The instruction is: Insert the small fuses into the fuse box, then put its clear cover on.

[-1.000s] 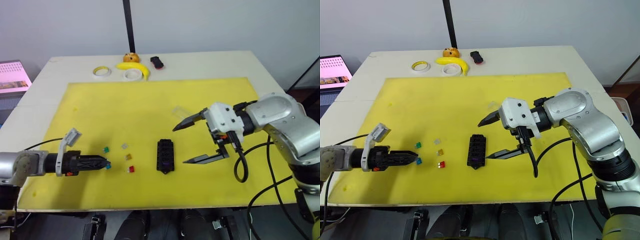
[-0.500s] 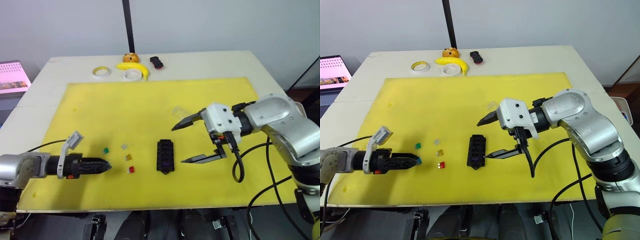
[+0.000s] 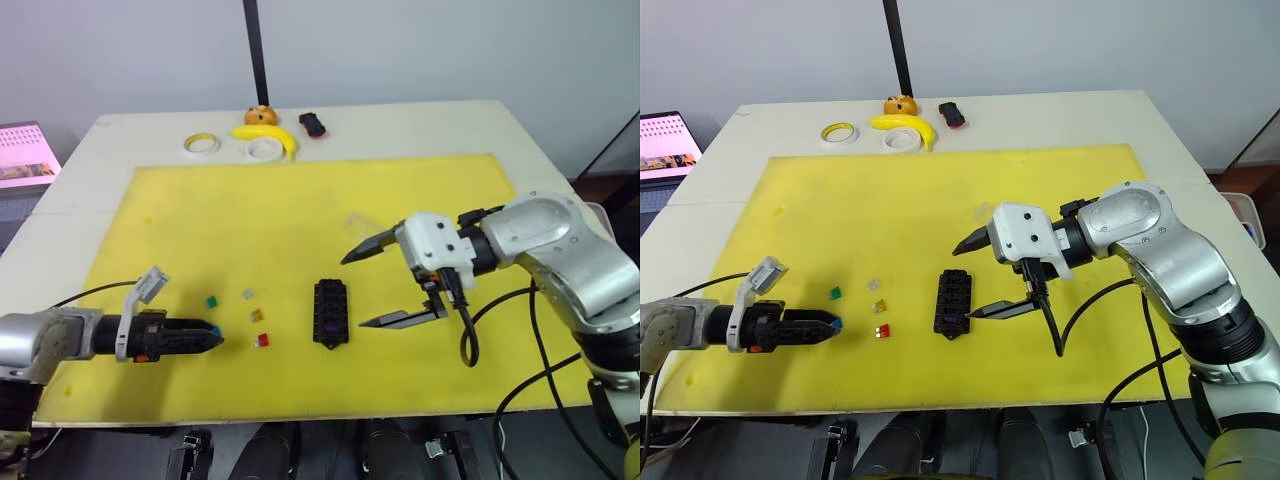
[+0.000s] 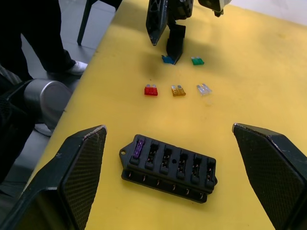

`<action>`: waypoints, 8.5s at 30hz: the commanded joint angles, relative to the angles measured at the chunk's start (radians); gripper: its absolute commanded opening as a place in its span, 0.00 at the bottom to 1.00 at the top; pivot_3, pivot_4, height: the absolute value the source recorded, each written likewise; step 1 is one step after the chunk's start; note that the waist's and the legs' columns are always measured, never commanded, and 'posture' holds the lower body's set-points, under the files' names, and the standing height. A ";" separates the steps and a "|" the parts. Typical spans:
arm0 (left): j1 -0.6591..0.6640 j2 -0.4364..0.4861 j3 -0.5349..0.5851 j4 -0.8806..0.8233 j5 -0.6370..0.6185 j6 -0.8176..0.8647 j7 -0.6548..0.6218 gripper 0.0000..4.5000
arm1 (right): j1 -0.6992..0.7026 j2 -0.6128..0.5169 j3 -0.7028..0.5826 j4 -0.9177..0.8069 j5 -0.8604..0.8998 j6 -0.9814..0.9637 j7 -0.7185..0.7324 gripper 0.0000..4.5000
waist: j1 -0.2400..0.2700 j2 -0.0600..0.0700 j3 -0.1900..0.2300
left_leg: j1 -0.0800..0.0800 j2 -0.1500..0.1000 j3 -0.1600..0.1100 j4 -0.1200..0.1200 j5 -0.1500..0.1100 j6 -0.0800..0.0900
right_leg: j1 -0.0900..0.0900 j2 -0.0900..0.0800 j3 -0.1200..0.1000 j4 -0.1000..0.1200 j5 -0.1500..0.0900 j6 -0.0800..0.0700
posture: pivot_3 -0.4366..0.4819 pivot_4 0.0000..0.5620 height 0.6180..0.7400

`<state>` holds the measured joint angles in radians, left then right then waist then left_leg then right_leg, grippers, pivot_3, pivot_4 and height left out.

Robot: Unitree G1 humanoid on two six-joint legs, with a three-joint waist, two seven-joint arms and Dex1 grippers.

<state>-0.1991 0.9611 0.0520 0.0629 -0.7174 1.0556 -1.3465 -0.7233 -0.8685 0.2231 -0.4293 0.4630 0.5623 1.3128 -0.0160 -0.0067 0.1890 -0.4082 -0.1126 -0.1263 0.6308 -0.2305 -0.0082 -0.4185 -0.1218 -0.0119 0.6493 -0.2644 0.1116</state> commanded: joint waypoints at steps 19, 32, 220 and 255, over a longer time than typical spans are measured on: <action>0.078 -0.036 -0.015 0.035 0.019 0.001 0.050 0.18 | -0.001 0.008 -0.003 -0.036 -0.020 -0.027 -0.010 1.00 | -0.001 0.000 0.000 | 0.000 0.004 0.011 0.000 -0.001 0.002 | -0.004 0.002 0.007 0.000 0.002 0.000 | 0.48 0.27 1.00; 0.092 -0.026 0.034 0.043 -0.004 0.013 0.074 0.18 | 0.006 0.020 0.003 -0.043 -0.028 -0.021 -0.018 1.00 | -0.004 0.000 0.000 | 0.000 0.005 0.012 0.000 -0.001 0.002 | -0.005 0.003 0.008 0.000 0.003 0.000 | 0.48 0.27 1.00; -0.321 -0.118 -0.040 -0.427 -0.080 -0.227 0.176 0.00 | -0.224 0.307 0.020 0.093 0.287 0.596 -0.364 0.01 | -0.001 -0.002 0.000 | -0.001 0.005 0.012 0.001 0.000 0.000 | -0.007 0.005 0.008 0.003 0.007 -0.001 | 0.48 0.27 1.00; -0.197 0.007 -0.160 -0.474 0.246 -0.520 0.105 0.98 | -0.481 0.058 0.436 -0.021 0.004 0.646 -0.123 0.00 | 0.002 -0.003 0.000 | -0.002 0.006 0.013 0.001 0.000 0.001 | -0.008 0.005 0.008 0.002 0.007 -0.001 | 0.48 0.27 1.00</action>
<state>-0.3912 0.9704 -0.1076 -0.3778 -0.4850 0.5568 -1.2544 -1.1760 -0.8194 0.6516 -0.4444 0.4827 1.2012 1.1925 -0.0142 -0.0092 0.1888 -0.4097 -0.1071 -0.1137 0.6314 -0.2306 -0.0075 -0.4265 -0.1166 -0.0036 0.6509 -0.2579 0.1109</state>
